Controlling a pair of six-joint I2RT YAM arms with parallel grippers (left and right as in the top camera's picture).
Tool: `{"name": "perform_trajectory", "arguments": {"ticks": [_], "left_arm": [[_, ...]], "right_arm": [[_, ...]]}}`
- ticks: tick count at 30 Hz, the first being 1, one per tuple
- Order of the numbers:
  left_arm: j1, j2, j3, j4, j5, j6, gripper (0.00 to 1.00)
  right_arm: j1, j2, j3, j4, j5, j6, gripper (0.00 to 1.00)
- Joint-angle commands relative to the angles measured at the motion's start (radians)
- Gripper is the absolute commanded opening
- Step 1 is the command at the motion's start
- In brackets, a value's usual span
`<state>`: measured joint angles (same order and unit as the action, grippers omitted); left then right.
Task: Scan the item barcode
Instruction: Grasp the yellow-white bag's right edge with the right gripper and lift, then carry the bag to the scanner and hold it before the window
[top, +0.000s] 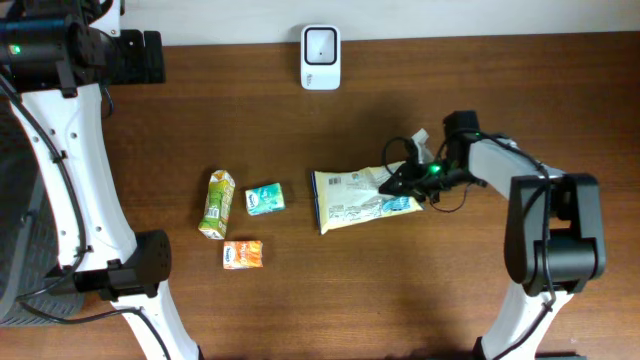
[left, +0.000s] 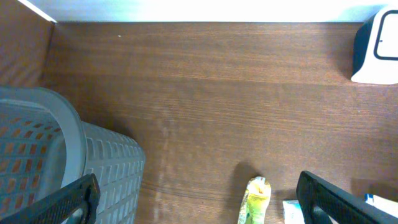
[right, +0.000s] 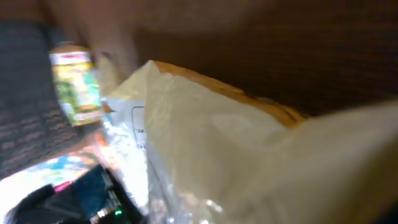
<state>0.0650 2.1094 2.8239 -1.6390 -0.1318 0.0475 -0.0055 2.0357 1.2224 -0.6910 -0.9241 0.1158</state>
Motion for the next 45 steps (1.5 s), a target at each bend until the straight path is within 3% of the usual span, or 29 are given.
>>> {"name": "perform_trajectory", "arguments": {"ticks": [1, 10, 17, 26, 31, 35, 40, 45], "left_arm": [[0.002, -0.011, 0.008, -0.001, -0.003, -0.010, 0.99], [0.002, -0.011, 0.008, -0.001, -0.003, -0.010, 0.99], [0.002, -0.011, 0.008, -0.002, -0.003, -0.010, 0.99], [0.002, -0.011, 0.008, -0.001, -0.003, -0.010, 0.99], [0.002, -0.011, 0.008, -0.001, -0.003, -0.010, 0.99], [0.002, -0.011, 0.008, -0.001, -0.003, -0.010, 0.99], [0.002, -0.011, 0.008, -0.002, -0.004, -0.010, 0.99], [0.002, -0.011, 0.008, -0.001, -0.004, -0.010, 0.99]], "right_arm": [[-0.031, -0.050, 0.003, -0.001, -0.281, -0.146, 0.04], [-0.056, -0.369, 0.007, -0.001, -0.369, -0.090, 0.04], [-0.112, -0.606, 0.007, -0.010, -0.199, -0.021, 0.04], [-0.113, -0.681, 0.044, -0.011, -0.229, 0.048, 0.04], [-0.104, -0.681, 0.066, -0.020, -0.135, 0.104, 0.04], [-0.015, -0.651, 0.235, -0.157, 0.184, 0.102, 0.04], [0.176, -0.453, 0.589, -0.333, 0.680, 0.039, 0.04], [0.337, -0.219, 0.745, -0.225, 1.132, -0.106, 0.04]]}}
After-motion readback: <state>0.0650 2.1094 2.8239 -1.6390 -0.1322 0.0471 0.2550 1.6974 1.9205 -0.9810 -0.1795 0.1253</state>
